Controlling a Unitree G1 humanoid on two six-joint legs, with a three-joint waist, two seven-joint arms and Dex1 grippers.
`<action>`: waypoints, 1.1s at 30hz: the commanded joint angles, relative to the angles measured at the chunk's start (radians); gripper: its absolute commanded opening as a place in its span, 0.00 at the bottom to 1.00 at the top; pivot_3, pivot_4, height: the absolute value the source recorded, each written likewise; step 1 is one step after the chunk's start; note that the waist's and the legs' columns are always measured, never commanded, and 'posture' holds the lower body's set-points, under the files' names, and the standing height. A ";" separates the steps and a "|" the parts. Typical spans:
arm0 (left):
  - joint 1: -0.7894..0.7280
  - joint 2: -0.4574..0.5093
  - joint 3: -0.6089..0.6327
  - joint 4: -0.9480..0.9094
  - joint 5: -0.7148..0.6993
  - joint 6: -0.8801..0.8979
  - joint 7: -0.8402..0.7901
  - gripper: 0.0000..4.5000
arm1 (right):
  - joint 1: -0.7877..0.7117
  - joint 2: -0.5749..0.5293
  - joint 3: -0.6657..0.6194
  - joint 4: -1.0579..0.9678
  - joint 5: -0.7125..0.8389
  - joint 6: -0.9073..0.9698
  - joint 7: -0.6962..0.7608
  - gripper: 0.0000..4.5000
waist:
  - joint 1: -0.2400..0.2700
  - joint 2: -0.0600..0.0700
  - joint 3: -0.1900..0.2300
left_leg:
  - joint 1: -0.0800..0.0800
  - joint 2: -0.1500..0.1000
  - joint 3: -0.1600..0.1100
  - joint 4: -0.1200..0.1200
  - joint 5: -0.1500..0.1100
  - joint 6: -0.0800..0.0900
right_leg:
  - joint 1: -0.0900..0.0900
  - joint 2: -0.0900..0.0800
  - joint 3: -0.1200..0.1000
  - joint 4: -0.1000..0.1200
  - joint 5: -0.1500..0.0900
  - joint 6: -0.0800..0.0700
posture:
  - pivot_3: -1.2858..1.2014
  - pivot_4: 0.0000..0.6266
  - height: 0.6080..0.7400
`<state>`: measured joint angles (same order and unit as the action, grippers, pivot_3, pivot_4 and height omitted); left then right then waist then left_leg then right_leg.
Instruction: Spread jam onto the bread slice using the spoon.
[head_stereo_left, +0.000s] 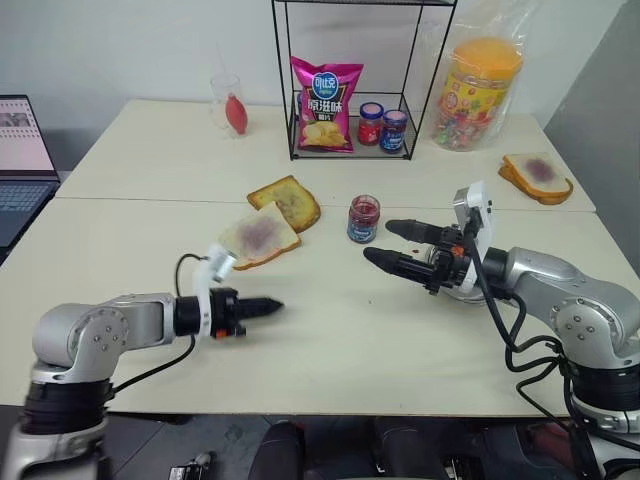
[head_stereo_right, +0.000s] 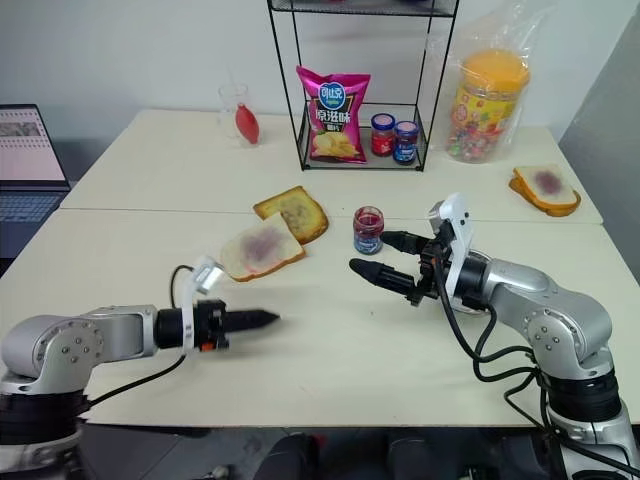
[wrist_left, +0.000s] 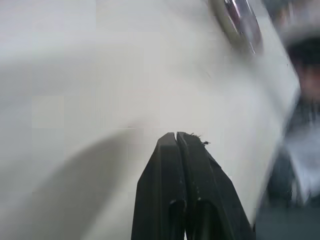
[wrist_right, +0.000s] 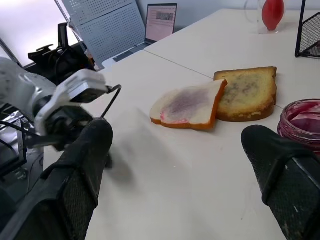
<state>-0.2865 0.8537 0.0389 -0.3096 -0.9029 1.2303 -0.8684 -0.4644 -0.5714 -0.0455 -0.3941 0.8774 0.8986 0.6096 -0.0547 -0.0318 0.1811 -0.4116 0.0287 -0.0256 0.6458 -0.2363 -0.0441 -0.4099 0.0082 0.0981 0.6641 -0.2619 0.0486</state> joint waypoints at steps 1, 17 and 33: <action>-0.042 0.072 -0.134 -0.010 0.124 -0.176 -0.172 0.00 | -0.028 -0.006 -0.014 0.002 -0.016 -0.030 0.021 1.00 | 0.000 0.000 0.000 | 0.000 0.000 0.000 0.000 0.000 0.000 | 0.000 0.001 0.000 0.000 0.000 0.000 | 0.52 0.24 1.00; -0.471 -0.040 0.130 0.864 0.417 -0.669 0.029 0.38 | -0.001 -0.006 -0.037 -0.017 -0.022 -0.030 0.007 1.00 | 0.005 0.000 0.000 | -0.005 0.001 -0.001 0.000 0.000 0.001 | -0.005 0.002 -0.002 0.001 -0.001 -0.002 | 0.52 0.24 1.00; -0.416 -0.179 0.138 1.058 0.497 -0.733 0.042 0.99 | 0.009 -0.024 -0.032 -0.070 0.030 0.030 0.027 1.00 | 0.013 -0.001 0.000 | -0.006 0.001 -0.001 0.002 0.000 0.001 | -0.010 0.002 -0.001 0.014 -0.001 -0.002 | 0.52 0.24 1.00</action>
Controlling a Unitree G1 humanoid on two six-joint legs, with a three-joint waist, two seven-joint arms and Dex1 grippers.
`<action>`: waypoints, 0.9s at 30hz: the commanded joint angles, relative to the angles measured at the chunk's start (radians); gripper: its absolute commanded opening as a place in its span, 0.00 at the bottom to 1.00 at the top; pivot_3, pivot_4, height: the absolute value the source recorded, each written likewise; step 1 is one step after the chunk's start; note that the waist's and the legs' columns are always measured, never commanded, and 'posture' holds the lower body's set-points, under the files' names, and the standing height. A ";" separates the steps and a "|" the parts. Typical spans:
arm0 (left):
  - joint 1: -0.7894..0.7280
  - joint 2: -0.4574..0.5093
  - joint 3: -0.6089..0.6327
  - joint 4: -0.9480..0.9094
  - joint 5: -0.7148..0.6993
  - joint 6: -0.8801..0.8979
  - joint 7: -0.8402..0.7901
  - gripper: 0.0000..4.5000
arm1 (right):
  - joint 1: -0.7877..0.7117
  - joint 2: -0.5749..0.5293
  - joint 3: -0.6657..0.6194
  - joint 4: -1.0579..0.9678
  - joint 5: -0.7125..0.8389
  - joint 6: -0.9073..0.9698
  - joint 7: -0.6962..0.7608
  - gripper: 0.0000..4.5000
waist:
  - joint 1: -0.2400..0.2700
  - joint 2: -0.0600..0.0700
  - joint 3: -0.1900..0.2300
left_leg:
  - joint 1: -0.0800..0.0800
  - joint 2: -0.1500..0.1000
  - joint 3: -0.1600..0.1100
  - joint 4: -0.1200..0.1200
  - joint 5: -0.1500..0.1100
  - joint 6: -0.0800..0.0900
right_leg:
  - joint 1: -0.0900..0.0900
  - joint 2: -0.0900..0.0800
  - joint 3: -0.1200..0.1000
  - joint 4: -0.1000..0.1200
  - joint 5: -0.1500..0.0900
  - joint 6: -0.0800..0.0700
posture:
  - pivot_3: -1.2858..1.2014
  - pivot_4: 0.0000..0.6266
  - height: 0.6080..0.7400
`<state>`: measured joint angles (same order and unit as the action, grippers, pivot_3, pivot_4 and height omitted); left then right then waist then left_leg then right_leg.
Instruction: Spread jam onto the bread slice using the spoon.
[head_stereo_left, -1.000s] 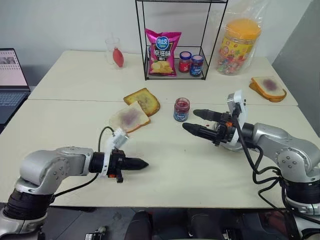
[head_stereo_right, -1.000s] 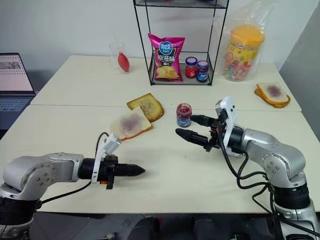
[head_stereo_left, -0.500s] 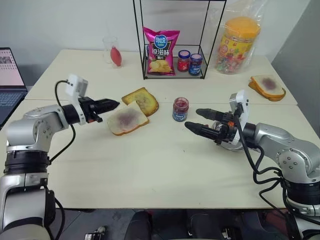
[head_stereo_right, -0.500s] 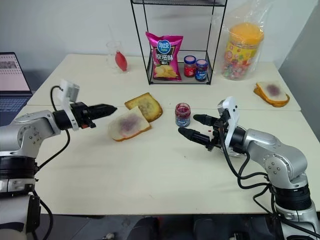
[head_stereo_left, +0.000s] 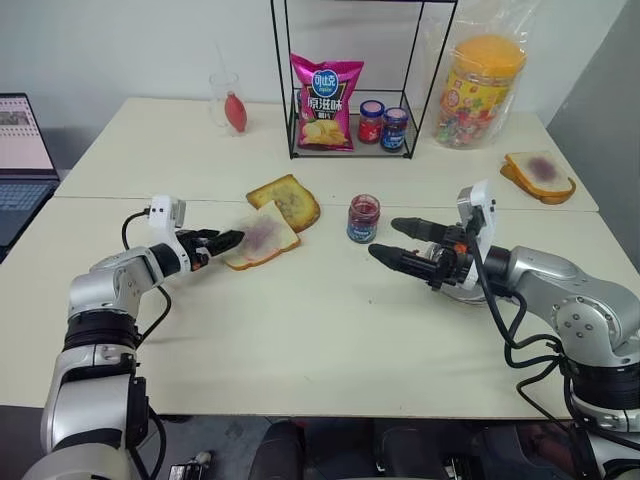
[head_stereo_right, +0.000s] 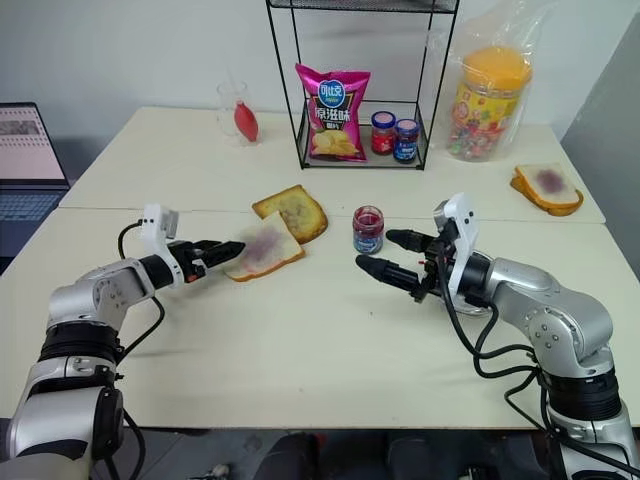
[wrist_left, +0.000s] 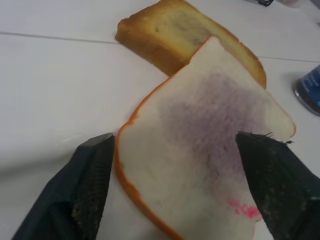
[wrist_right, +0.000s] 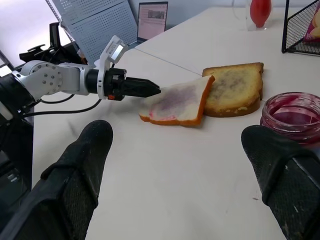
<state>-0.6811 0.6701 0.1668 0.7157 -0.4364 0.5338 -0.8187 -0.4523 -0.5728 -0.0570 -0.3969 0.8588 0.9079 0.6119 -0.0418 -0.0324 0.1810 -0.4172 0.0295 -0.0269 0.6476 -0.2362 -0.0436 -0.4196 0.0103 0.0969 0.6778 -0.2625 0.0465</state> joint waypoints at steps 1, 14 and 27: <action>-0.027 0.004 0.006 0.049 0.038 -0.040 -0.015 0.99 | -0.002 -0.028 -0.021 -0.074 0.058 0.030 0.026 1.00 | 0.000 0.000 0.000 | 0.000 0.000 0.000 0.000 0.000 0.000 | 0.000 0.000 0.000 0.001 0.000 0.000 | 0.52 0.24 1.00; -0.091 -0.048 -0.060 0.140 0.114 0.015 -0.118 0.88 | 0.041 -0.091 -0.003 -0.114 0.048 0.039 0.045 1.00 | 0.004 0.000 -0.001 | 0.001 0.000 -0.001 0.004 0.002 0.003 | 0.001 0.001 0.000 0.003 0.000 0.000 | 0.52 0.24 1.00; -0.078 -0.035 -0.045 0.096 0.133 0.013 -0.141 0.31 | 0.036 -0.068 -0.013 -0.093 0.022 0.023 0.042 1.00 | 0.007 0.000 -0.001 | 0.001 0.000 -0.001 0.005 0.002 0.003 | 0.001 0.001 0.000 0.003 0.000 0.000 | 0.52 0.24 1.00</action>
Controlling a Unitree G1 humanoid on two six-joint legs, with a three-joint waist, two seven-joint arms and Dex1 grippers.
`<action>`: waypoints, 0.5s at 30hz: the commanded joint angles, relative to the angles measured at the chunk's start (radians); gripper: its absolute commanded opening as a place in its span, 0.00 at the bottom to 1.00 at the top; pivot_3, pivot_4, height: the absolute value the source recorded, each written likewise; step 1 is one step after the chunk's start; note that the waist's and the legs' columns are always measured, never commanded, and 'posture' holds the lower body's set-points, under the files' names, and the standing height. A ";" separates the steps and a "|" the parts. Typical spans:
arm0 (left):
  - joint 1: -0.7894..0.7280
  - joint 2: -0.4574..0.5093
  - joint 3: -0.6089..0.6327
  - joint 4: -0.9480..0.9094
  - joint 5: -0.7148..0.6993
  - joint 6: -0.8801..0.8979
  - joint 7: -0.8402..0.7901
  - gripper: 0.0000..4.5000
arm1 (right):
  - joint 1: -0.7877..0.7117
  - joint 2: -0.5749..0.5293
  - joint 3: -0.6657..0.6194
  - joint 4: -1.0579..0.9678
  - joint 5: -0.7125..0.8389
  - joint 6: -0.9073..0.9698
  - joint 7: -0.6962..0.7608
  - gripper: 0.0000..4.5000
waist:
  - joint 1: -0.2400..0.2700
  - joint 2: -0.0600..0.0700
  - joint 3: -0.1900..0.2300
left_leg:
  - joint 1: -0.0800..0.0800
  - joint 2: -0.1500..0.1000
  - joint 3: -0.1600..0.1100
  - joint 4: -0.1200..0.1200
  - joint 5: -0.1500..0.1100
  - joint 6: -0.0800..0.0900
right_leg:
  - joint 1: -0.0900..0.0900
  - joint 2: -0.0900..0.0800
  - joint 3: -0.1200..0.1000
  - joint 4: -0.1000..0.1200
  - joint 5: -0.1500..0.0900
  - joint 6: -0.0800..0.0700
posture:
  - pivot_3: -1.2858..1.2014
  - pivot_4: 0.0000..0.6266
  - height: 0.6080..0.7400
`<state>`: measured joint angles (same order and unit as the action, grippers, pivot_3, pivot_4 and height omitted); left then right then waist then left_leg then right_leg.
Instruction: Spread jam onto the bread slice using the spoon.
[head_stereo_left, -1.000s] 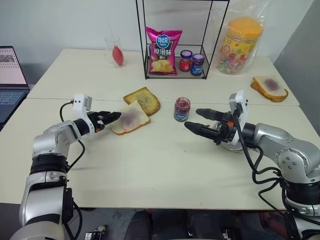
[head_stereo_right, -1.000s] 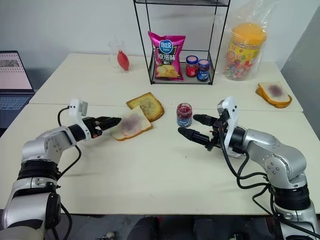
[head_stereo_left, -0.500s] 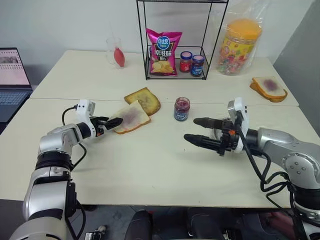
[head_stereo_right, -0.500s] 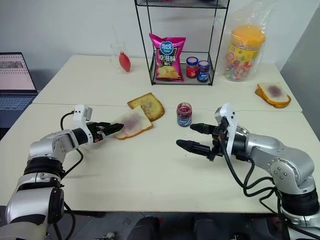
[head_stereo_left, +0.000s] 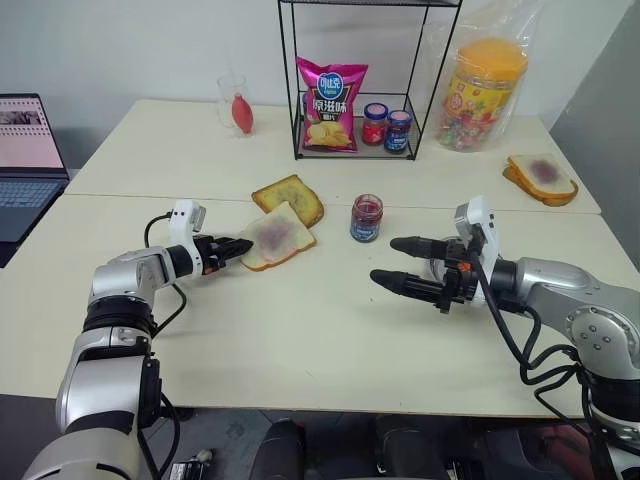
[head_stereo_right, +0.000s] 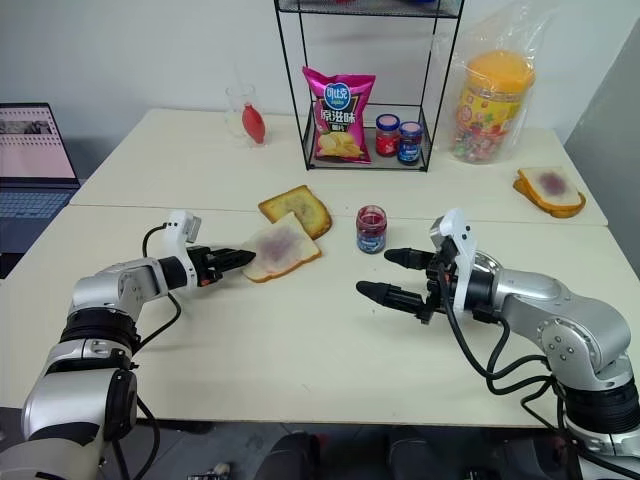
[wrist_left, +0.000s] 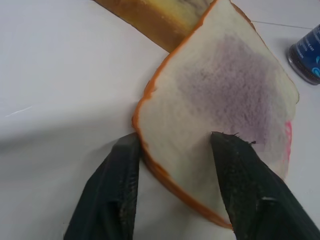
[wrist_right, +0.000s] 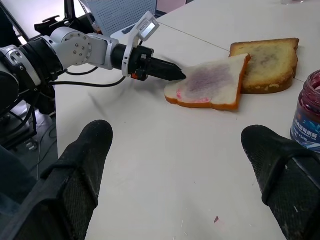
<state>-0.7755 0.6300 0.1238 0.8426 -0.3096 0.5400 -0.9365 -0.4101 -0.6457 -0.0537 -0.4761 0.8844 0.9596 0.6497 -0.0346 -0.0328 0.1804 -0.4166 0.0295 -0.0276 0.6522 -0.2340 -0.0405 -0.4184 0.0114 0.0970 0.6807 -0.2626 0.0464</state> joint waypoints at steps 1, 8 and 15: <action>0.019 0.005 -0.002 -0.038 0.006 0.006 -0.025 0.26 | -0.006 0.005 -0.016 -0.013 -0.004 -0.031 0.005 1.00 | 0.000 0.000 0.000 | 0.000 0.000 0.000 0.000 0.000 0.000 | 0.000 0.000 0.000 0.000 0.000 0.000 | 0.52 0.24 1.00; 0.016 0.013 0.004 -0.074 0.003 0.008 -0.037 0.00 | -0.010 0.013 -0.014 -0.002 -0.011 -0.041 0.003 1.00 | 0.000 0.000 0.000 | 0.000 0.000 0.000 0.000 0.000 0.000 | 0.000 0.000 0.000 0.000 0.000 0.000 | 0.52 0.24 1.00; 0.003 0.038 -0.032 -0.237 -0.008 0.086 -0.096 0.00 | -0.001 -0.001 -0.042 -0.003 -0.003 -0.039 0.003 1.00 | 0.000 0.000 0.000 | -0.001 0.000 0.000 0.000 0.000 0.000 | -0.001 0.000 0.000 0.000 0.000 0.000 | 0.52 0.24 1.00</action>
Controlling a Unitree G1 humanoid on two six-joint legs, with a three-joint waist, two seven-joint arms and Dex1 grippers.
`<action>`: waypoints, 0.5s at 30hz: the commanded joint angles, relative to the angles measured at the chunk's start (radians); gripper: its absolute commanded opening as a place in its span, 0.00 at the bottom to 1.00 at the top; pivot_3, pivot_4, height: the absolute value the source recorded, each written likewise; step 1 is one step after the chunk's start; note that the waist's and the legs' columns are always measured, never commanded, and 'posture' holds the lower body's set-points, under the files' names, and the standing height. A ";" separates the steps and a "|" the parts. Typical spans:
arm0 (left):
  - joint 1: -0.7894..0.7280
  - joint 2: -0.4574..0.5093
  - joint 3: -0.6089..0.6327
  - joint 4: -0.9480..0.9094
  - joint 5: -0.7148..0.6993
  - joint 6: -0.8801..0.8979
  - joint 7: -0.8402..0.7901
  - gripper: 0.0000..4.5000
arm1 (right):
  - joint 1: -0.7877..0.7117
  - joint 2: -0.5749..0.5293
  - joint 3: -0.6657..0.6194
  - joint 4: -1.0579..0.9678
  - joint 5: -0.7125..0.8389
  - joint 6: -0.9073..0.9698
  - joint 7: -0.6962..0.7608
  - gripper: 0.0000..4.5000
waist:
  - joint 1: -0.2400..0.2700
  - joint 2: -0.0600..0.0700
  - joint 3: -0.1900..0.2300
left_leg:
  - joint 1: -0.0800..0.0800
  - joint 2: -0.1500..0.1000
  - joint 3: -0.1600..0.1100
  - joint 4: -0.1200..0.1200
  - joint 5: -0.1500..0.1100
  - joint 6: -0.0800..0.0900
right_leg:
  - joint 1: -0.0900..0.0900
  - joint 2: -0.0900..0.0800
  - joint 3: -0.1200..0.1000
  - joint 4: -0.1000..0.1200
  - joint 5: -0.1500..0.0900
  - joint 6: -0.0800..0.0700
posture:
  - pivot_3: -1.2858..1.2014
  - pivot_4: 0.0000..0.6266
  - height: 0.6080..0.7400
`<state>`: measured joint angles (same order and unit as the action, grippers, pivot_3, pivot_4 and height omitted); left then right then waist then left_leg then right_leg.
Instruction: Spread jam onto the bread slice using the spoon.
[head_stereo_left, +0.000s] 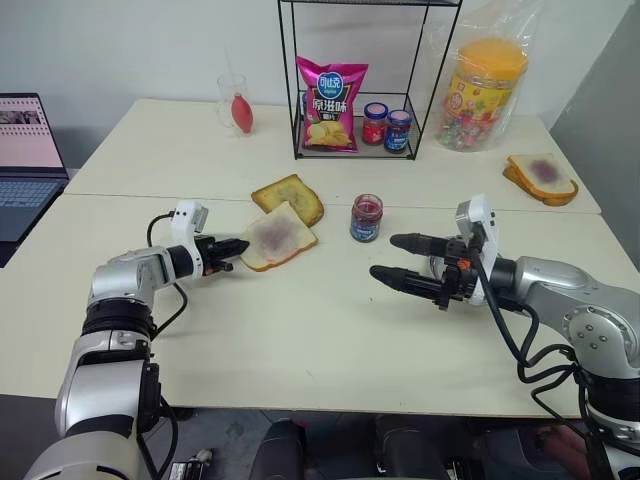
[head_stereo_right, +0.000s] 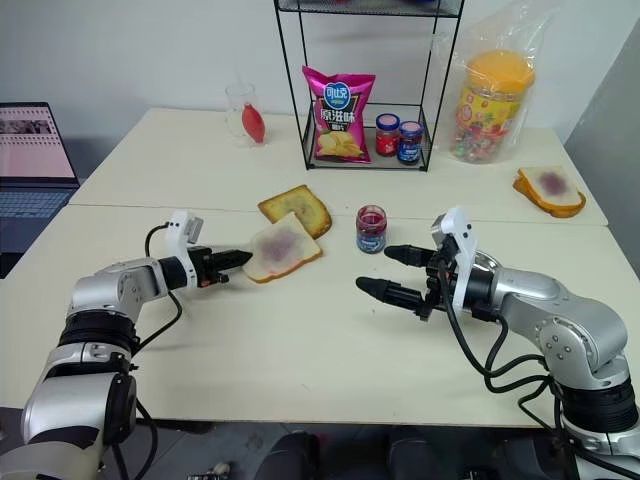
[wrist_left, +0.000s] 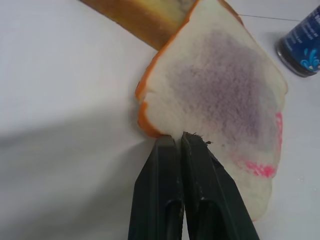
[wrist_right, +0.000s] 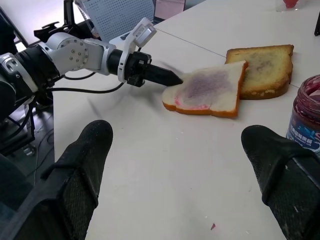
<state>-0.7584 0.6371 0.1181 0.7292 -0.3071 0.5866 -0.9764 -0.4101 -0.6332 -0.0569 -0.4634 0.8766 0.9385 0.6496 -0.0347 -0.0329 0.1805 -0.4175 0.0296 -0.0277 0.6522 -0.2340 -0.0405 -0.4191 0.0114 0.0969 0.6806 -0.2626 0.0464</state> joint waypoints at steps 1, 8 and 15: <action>-0.010 0.038 -0.041 -0.164 -0.015 0.054 -0.081 0.00 | 0.001 -0.017 -0.042 -0.017 0.006 -0.017 0.004 1.00 | 0.000 0.000 0.000 | 0.000 0.000 0.000 0.000 0.000 0.000 | 0.000 0.000 0.000 0.000 0.000 0.000 | 0.52 0.24 1.00; -0.036 0.106 -0.118 -0.511 -0.145 0.205 -0.320 0.00 | 0.012 -0.050 -0.080 -0.018 0.015 -0.013 0.011 1.00 | -0.001 0.000 0.000 | -0.001 0.000 0.000 0.000 0.000 0.000 | -0.001 0.000 0.000 0.000 0.000 0.000 | 0.52 0.24 1.00; -0.101 0.089 -0.256 -0.615 -0.160 0.210 -0.443 0.00 | 0.061 -0.159 -0.166 -0.020 0.047 0.015 0.060 1.00 | 0.000 0.000 0.000 | 0.000 0.000 0.001 0.000 0.000 0.000 | 0.000 0.001 0.001 0.000 -0.003 0.004 | 0.52 0.24 1.00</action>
<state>-0.8267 0.7443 -0.1101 0.1415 -0.4702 0.8228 -1.4109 -0.3585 -0.7684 -0.1760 -0.4628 0.8918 0.9544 0.6929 -0.0347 -0.0328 0.1808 -0.4174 0.0300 -0.0269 0.6525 -0.2340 -0.0404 -0.4192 0.0121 0.0979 0.6802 -0.2653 0.0508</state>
